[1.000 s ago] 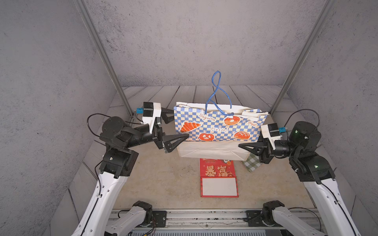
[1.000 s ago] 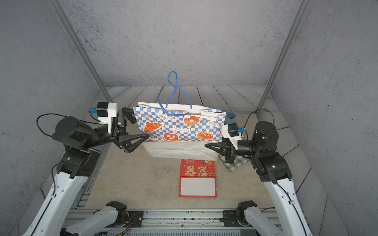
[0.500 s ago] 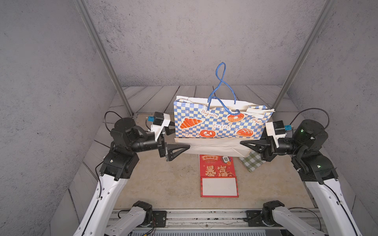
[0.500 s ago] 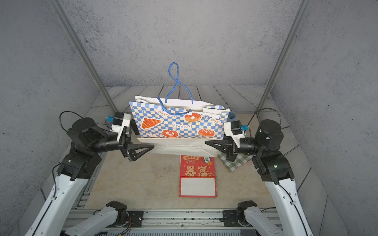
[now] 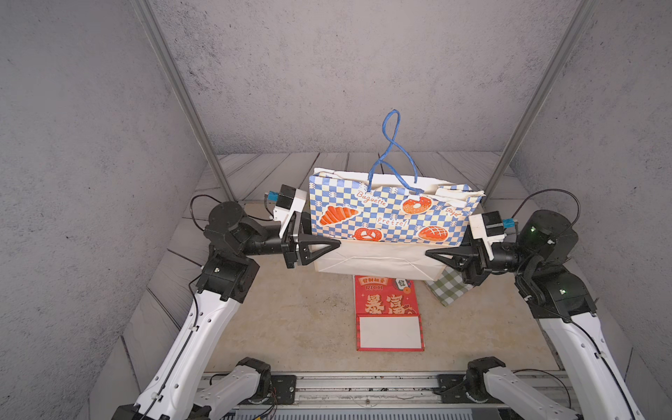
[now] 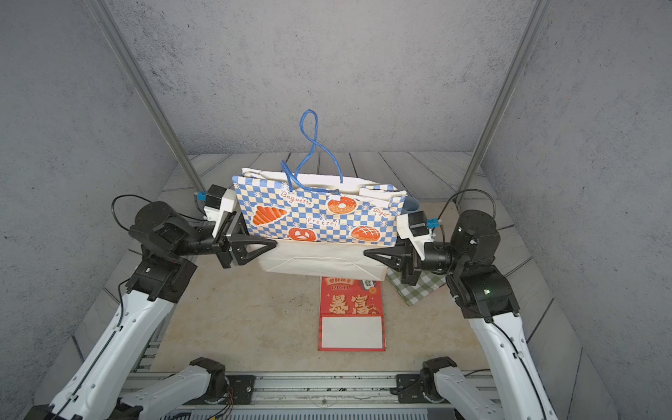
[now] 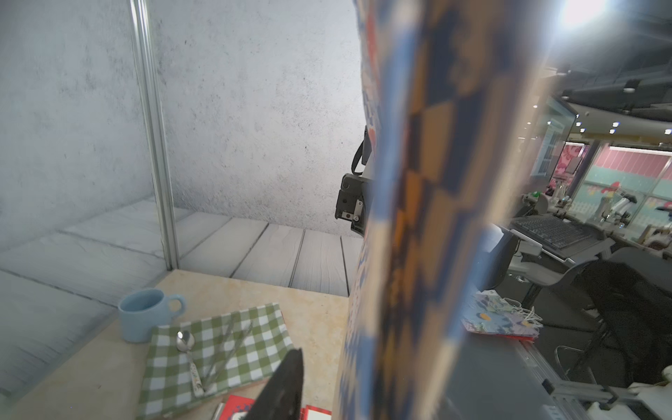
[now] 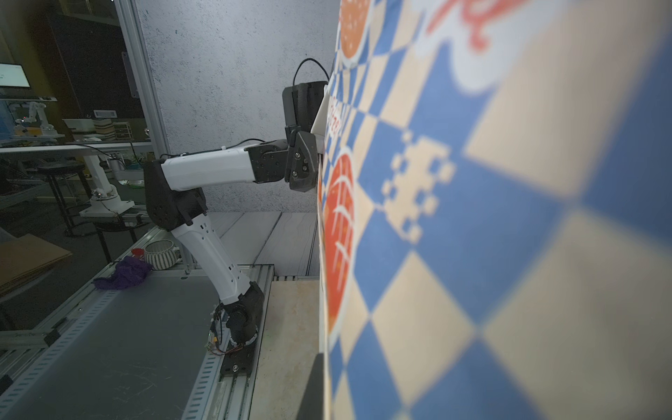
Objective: Put away the paper bag
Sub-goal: Press the paper bag.
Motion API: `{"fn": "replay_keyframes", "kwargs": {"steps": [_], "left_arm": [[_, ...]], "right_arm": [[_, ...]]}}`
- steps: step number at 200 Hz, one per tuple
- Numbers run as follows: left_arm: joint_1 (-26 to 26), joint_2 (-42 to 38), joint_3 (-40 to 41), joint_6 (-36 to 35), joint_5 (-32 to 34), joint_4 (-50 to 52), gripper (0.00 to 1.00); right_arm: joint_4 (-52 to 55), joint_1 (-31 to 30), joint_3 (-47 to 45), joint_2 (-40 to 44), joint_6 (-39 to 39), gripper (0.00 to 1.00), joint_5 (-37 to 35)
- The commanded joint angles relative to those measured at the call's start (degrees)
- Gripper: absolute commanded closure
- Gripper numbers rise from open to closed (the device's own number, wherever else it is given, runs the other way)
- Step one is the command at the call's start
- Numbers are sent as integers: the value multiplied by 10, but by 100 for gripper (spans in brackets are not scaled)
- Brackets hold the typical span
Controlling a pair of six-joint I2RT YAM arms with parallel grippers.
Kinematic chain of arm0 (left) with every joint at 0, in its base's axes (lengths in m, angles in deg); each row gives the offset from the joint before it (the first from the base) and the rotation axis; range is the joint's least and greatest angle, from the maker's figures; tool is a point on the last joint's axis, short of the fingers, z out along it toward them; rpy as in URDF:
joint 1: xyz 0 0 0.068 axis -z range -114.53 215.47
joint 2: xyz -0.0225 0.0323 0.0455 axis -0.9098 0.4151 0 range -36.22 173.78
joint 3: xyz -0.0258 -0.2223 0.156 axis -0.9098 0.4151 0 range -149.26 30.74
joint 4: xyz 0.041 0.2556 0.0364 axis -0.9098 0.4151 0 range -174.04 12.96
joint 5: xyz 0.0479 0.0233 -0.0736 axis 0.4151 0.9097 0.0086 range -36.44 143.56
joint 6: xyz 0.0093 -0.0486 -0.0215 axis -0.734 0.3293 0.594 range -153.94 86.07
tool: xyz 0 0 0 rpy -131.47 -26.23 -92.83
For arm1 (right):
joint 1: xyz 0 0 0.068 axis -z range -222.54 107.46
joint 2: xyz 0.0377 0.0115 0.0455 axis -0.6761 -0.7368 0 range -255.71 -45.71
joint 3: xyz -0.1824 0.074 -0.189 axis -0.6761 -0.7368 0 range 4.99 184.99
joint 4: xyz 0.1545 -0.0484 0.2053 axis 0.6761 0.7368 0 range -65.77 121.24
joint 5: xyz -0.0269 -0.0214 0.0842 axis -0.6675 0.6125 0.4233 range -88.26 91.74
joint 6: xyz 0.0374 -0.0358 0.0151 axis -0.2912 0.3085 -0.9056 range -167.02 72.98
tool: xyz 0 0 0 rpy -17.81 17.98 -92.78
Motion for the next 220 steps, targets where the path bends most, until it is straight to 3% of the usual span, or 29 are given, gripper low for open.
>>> {"fn": "replay_keyframes", "kwargs": {"steps": [1,14,23,40,65,77,96,143,157,164,171,182,196,220], "left_arm": [[3,5,-3,15,-22,-27,85],[5,5,-3,7,-22,-18,100],[5,4,-3,-5,-20,-5,100],[5,-2,-2,-43,-10,25,100],[5,-16,5,-94,11,58,100],[6,-24,14,-101,21,55,100],[6,-34,38,-90,32,40,100],[9,-52,71,-118,35,81,100],[10,-54,75,-121,36,83,100],[9,-55,77,-119,38,80,100],[9,-56,79,-118,39,77,100],[10,-54,81,-119,41,77,100],[9,-50,85,-119,40,77,100],[9,-46,92,-123,41,78,100]], "right_arm": [[-16,0,-2,4,-7,100,16],[-19,0,-4,7,-9,100,12],[-19,0,-7,9,-9,99,5],[-16,0,-15,13,-5,73,-35],[-5,1,-1,16,7,51,-77],[-1,0,12,14,7,51,-71],[-10,0,26,5,-10,60,-35],[-76,1,13,1,-75,100,-25],[-77,0,14,0,-78,96,-26],[-77,0,14,1,-79,82,-35],[-78,0,13,2,-79,62,-49],[-84,0,12,4,-77,52,-60],[-99,0,13,4,-82,52,-60],[-118,0,17,-2,-100,68,-58]]}}
